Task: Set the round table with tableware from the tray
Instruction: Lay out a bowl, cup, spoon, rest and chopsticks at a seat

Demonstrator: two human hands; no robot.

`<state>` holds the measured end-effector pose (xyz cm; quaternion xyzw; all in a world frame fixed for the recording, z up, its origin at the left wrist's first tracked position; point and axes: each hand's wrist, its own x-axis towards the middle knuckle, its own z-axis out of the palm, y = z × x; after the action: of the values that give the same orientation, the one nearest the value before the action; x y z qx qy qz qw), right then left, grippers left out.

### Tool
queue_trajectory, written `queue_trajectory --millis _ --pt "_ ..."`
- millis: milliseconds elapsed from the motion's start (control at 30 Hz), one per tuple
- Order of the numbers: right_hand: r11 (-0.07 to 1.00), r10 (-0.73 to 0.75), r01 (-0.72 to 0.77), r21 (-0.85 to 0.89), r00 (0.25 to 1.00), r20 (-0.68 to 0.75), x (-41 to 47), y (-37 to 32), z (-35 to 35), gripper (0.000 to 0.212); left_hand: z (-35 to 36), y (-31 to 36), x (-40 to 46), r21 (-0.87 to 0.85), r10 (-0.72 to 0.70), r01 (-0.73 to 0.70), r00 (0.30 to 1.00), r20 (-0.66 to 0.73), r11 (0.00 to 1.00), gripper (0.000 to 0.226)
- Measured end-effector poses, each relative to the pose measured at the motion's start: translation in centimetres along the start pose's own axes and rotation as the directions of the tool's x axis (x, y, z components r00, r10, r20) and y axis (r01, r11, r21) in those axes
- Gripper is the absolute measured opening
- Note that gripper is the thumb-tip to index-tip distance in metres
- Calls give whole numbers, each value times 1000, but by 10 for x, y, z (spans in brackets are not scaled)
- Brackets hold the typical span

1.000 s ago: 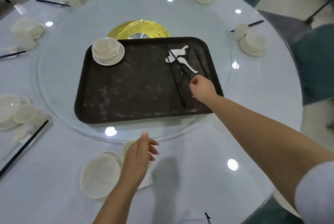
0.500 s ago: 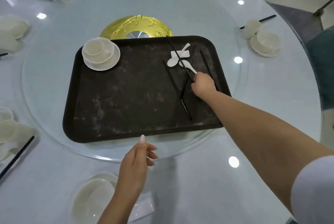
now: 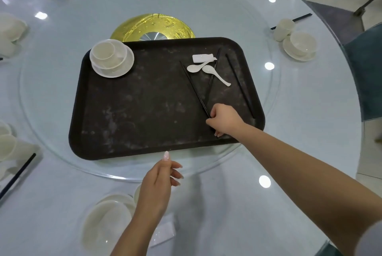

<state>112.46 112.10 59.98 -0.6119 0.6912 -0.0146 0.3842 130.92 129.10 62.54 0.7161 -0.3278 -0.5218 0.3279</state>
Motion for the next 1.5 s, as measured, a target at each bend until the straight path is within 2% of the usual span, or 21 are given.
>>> queue_trajectory --millis 67,267,400,500,533,633,733,833,933,1067,1167,1267,1333,1433,1500 --pt "999 -3 2 -33 1000 -17 -1 -5 0 16 -1 -1 -1 4 -6 6 1000 -4 1000 66" --pt "962 -17 7 -274 999 -35 -4 -22 5 24 -7 -7 -7 64 -6 8 999 -32 998 52" --pt "909 -8 2 -416 1000 -14 -6 -34 11 22 -12 -8 -13 51 -16 17 999 -38 999 57" --pt "888 9 10 -461 999 39 -9 -40 8 12 -16 -9 -18 40 -16 18 999 -44 999 54" --pt "892 15 13 -452 998 58 -11 -42 6 7 -18 -10 -19 42 -13 15 999 -50 999 51" --pt "930 19 12 -367 997 81 -17 -44 2 17 -22 -12 -23 58 -2 5 999 -52 998 46" --pt "963 -8 27 -267 997 72 -29 -41 2 6 -23 -12 -26 55 -2 4 999 -44 998 42" --pt "985 -59 74 -154 993 105 -46 -38 6 6 -22 -9 -30 43 -18 19 1000 -20 999 38" --pt "994 -78 89 -65 984 163 -68 -39 12 8 -14 0 -30 -101 -113 116 993 37 988 33" --pt "997 -61 46 70 971 233 -102 -49 25 16 8 21 -22 -231 -225 265 957 186 936 26" --pt "999 -42 31 41 957 287 -126 -51 36 12 22 33 -15 -269 -253 310 941 226 912 32" --pt "997 -50 66 -37 939 341 -144 -50 49 32 27 36 -8 -276 -306 353 931 198 894 35" --pt "995 -62 82 -49 942 330 -151 -48 56 35 27 34 -7 -276 -313 356 931 187 893 35" --pt "986 -135 157 -52 946 294 -157 -43 54 24 24 28 -11 -271 -286 330 939 192 904 29" --pt "972 -170 212 -100 932 321 -159 -36 47 11 18 27 -20 -300 -260 310 946 196 902 23"
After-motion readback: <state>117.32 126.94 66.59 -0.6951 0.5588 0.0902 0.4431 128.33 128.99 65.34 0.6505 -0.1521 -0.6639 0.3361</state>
